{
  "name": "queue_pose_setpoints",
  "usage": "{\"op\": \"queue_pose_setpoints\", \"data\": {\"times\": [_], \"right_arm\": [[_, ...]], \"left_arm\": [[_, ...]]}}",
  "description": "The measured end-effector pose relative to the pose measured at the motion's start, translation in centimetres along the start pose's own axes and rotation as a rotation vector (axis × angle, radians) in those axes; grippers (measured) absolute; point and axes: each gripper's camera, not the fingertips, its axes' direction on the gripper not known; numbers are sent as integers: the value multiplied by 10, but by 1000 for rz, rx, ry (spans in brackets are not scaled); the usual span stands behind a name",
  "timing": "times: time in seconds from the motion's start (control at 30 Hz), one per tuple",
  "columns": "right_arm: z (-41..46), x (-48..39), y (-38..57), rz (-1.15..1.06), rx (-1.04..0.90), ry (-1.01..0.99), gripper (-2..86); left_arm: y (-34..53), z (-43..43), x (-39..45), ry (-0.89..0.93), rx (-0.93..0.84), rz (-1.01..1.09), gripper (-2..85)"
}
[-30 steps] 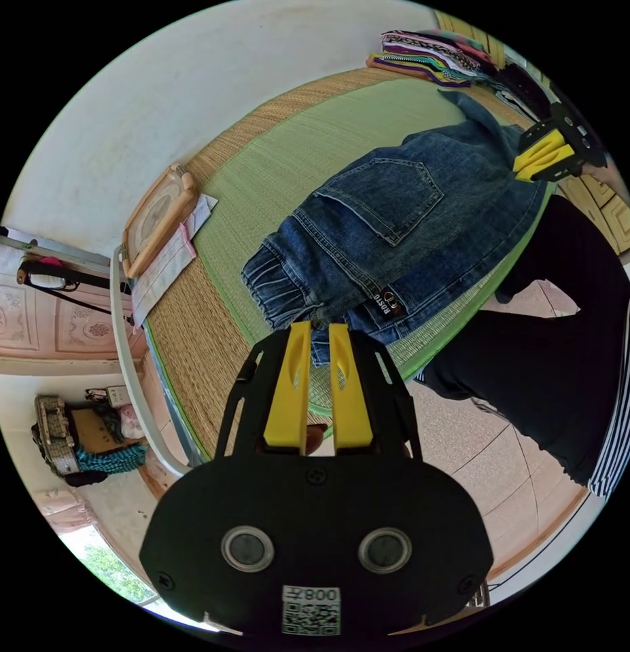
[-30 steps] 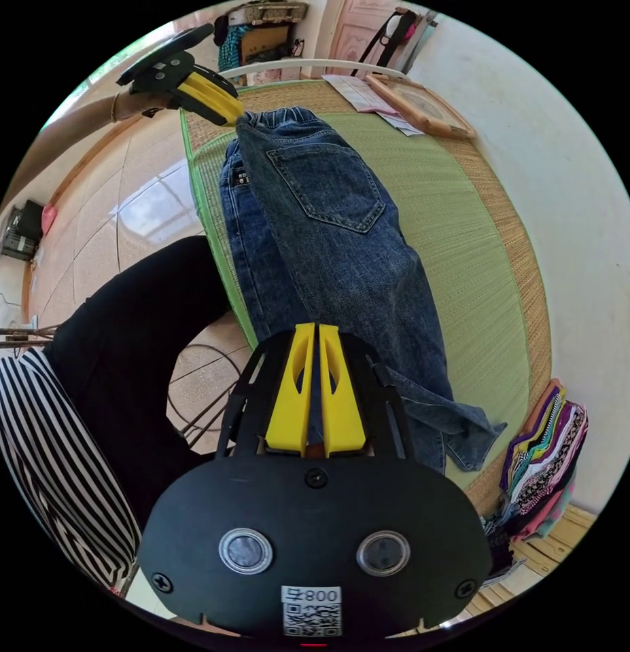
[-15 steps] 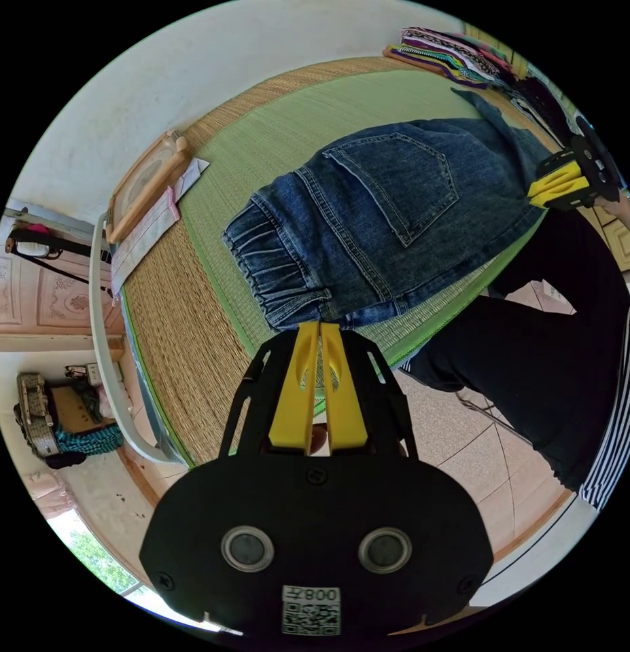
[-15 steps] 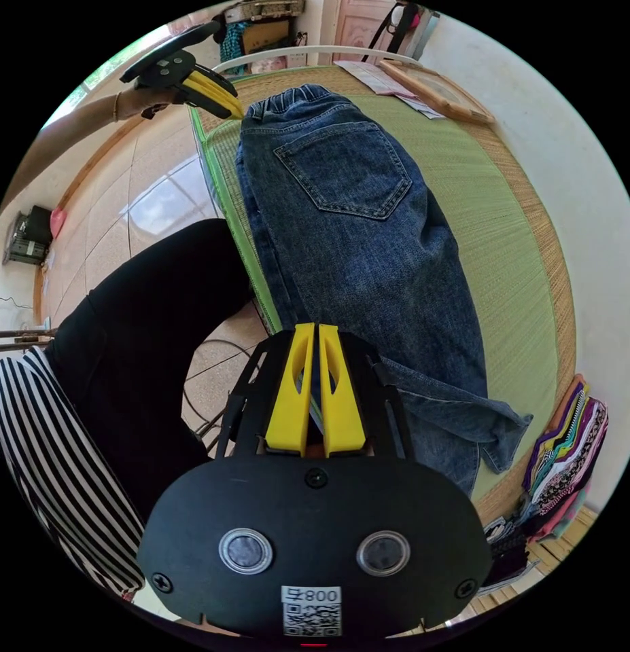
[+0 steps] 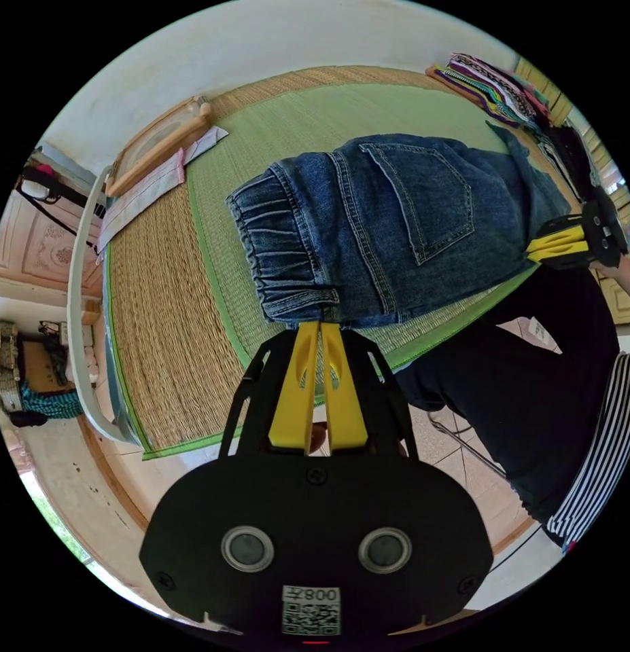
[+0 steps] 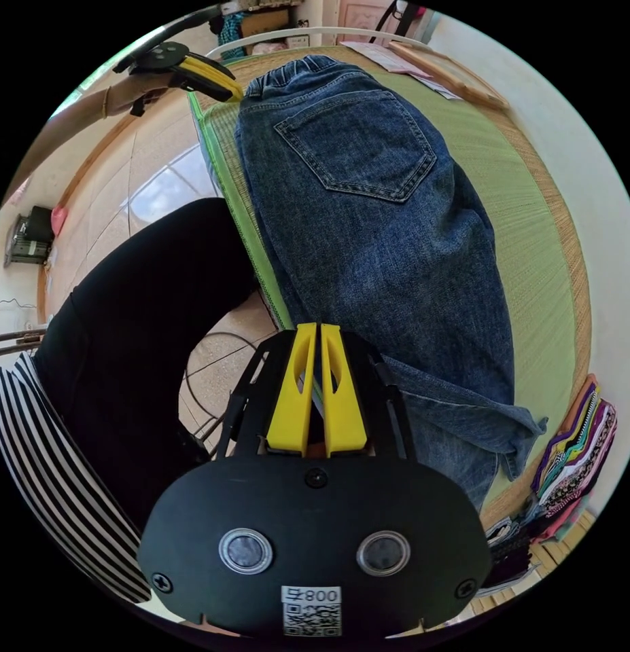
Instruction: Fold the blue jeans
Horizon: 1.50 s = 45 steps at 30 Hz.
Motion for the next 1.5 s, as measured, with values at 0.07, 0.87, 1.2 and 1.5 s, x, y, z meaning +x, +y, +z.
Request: {"op": "queue_pose_setpoints", "data": {"times": [0.07,0.87,1.2,1.5], "right_arm": [[3,7,8,18,14,-30,8],[10,79,120,110,162,-153,8],[16,112,156,176,159,-169,19],[-9,163,216,320,304,-298,23]], "left_arm": [[13,2,-8,-1,-1,-68,3],[9,17,27,164,131,-169,2],[-11,28,43,130,105,-153,1],[-30,28,66,110,119,-182,1]]}}
